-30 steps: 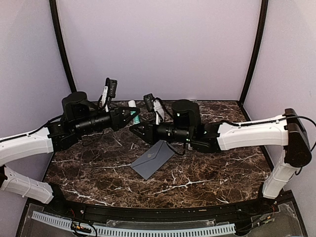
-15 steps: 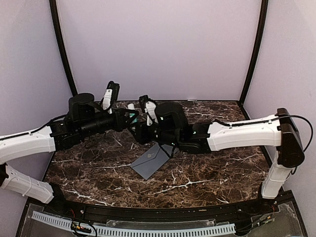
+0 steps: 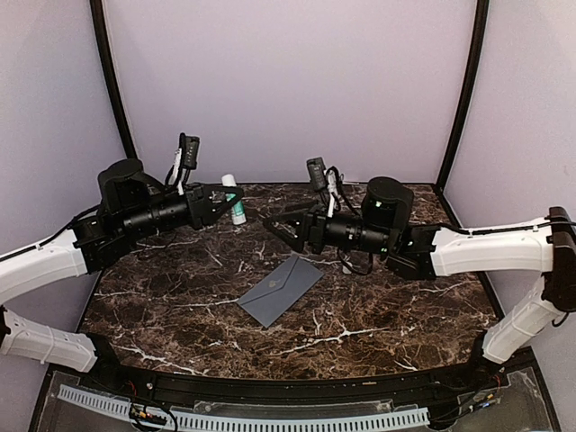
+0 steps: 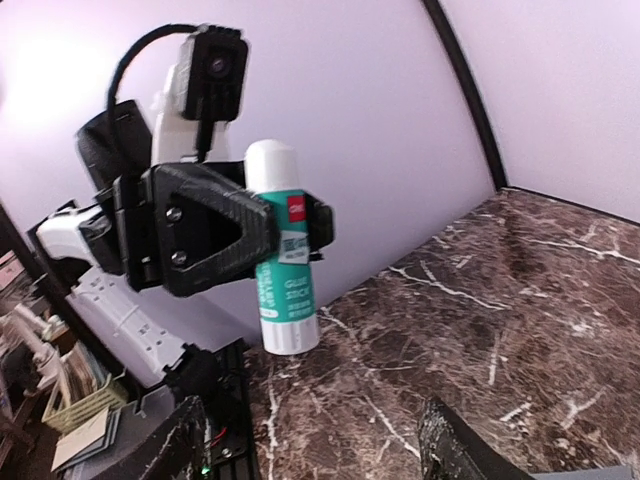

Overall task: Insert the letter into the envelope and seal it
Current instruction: Screw the solid glue.

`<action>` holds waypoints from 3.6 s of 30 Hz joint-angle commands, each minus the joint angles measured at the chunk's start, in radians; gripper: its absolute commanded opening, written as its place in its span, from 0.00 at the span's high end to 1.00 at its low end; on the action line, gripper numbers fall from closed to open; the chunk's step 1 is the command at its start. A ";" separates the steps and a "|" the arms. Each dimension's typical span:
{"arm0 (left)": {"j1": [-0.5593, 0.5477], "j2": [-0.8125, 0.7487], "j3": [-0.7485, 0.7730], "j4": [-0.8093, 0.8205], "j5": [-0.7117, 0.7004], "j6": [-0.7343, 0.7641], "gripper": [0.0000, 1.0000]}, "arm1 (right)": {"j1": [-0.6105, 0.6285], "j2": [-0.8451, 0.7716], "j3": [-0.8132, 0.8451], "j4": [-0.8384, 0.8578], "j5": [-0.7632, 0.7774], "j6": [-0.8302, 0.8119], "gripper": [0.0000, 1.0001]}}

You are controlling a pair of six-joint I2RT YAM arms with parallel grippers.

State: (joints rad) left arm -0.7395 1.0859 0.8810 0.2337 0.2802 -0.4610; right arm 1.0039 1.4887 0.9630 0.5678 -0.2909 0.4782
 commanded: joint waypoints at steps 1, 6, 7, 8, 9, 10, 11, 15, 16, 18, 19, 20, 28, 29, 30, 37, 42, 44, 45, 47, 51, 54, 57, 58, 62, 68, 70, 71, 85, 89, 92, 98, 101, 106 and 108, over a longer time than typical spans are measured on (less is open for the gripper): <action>0.011 -0.026 -0.027 0.203 0.273 -0.058 1.00 | -0.010 0.032 0.006 0.224 -0.283 0.085 0.37; 0.014 -0.009 -0.027 0.295 0.407 -0.100 1.00 | -0.007 0.102 0.056 0.303 -0.390 0.141 0.49; 0.013 -0.008 -0.028 0.300 0.414 -0.103 1.00 | -0.006 0.113 0.063 0.317 -0.400 0.148 0.49; 0.014 -0.008 -0.028 0.305 0.429 -0.103 1.00 | -0.003 0.122 0.070 0.333 -0.411 0.157 0.50; 0.013 -0.006 -0.028 0.306 0.437 -0.103 1.00 | -0.001 0.132 0.079 0.337 -0.419 0.162 0.50; 0.013 -0.004 -0.027 0.308 0.451 -0.104 1.00 | 0.003 0.139 0.089 0.334 -0.423 0.163 0.51; 0.012 -0.001 -0.027 0.310 0.458 -0.106 1.00 | 0.007 0.146 0.098 0.333 -0.422 0.161 0.52; 0.012 0.006 -0.028 0.319 0.485 -0.114 1.00 | 0.017 0.166 0.134 0.330 -0.430 0.157 0.53; 0.014 0.007 -0.028 0.321 0.490 -0.114 1.00 | 0.019 0.170 0.142 0.324 -0.430 0.152 0.53; 0.013 0.009 -0.027 0.321 0.494 -0.114 1.00 | 0.023 0.175 0.157 0.314 -0.430 0.146 0.54; 0.012 0.010 -0.027 0.321 0.495 -0.115 1.00 | 0.024 0.179 0.162 0.312 -0.433 0.145 0.54; 0.012 0.011 -0.027 0.323 0.495 -0.115 1.00 | 0.025 0.182 0.166 0.312 -0.438 0.145 0.55; 0.013 0.014 -0.028 0.337 0.494 -0.122 1.00 | 0.031 0.193 0.176 0.315 -0.457 0.152 0.65; 0.013 0.013 -0.028 0.337 0.491 -0.123 1.00 | 0.032 0.192 0.174 0.318 -0.458 0.153 0.66; 0.012 0.012 -0.028 0.337 0.489 -0.122 1.00 | 0.032 0.190 0.172 0.319 -0.458 0.152 0.66; 0.012 0.016 -0.029 0.334 0.476 -0.122 1.00 | 0.031 0.175 0.155 0.326 -0.450 0.152 0.77; 0.013 0.020 -0.031 0.333 0.477 -0.122 1.00 | 0.030 0.165 0.147 0.330 -0.441 0.148 0.85; 0.012 0.019 -0.031 0.319 0.470 -0.113 1.00 | 0.029 0.161 0.141 0.335 -0.434 0.148 0.87; 0.012 0.020 -0.032 0.311 0.463 -0.107 1.00 | 0.029 0.158 0.138 0.334 -0.429 0.148 0.87; 0.013 0.020 -0.032 0.278 0.444 -0.078 1.00 | 0.029 0.151 0.131 0.331 -0.414 0.144 0.87; 0.011 0.021 -0.035 0.186 0.380 0.015 1.00 | 0.028 0.140 0.129 0.280 -0.351 0.119 0.88; 0.000 0.020 -0.031 0.091 0.285 0.076 1.00 | 0.028 0.131 0.132 0.212 -0.250 0.097 0.89; -0.025 0.019 -0.020 0.016 0.172 0.146 1.00 | 0.029 0.123 0.136 0.156 -0.153 0.082 0.89; -0.036 0.020 -0.017 -0.013 0.122 0.152 1.00 | 0.032 0.122 0.140 0.134 -0.123 0.076 0.89; -0.063 0.031 -0.015 -0.045 0.007 0.161 1.00 | 0.060 0.137 0.192 0.024 0.020 0.023 0.90; -0.088 0.047 -0.009 -0.066 -0.139 0.131 1.00 | 0.111 0.186 0.301 -0.153 0.278 -0.008 0.91; -0.092 0.053 -0.007 -0.072 -0.175 0.117 1.00 | 0.131 0.209 0.341 -0.195 0.357 -0.025 0.90; -0.096 0.056 -0.006 -0.076 -0.190 0.114 1.00 | 0.143 0.223 0.368 -0.221 0.384 -0.039 0.90; -0.109 0.062 0.025 -0.109 -0.255 0.069 1.00 | 0.223 0.255 0.474 -0.346 0.632 -0.127 0.65; -0.100 0.069 0.050 -0.103 -0.253 0.097 1.00 | 0.216 0.145 0.317 -0.251 0.626 -0.190 0.42; -0.067 0.078 0.066 -0.091 -0.209 0.095 1.00 | 0.196 0.069 0.227 -0.207 0.558 -0.212 0.33; -0.026 0.070 0.052 -0.025 -0.084 0.088 1.00 | 0.108 -0.059 0.069 -0.082 0.316 -0.135 0.27; -0.010 0.044 0.019 0.032 0.008 0.069 1.00 | 0.040 -0.088 -0.001 0.050 0.124 -0.044 0.27; 0.033 0.021 -0.004 0.157 0.252 0.014 1.00 | -0.021 -0.081 -0.036 0.170 -0.115 0.045 0.29; 0.036 0.019 -0.003 0.201 0.329 -0.010 1.00 | -0.021 -0.059 -0.009 0.159 -0.213 0.049 0.31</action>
State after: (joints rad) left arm -0.7174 1.1416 0.8886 0.2874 0.3870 -0.4168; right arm 0.9852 1.4128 0.9287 0.6014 -0.2329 0.4603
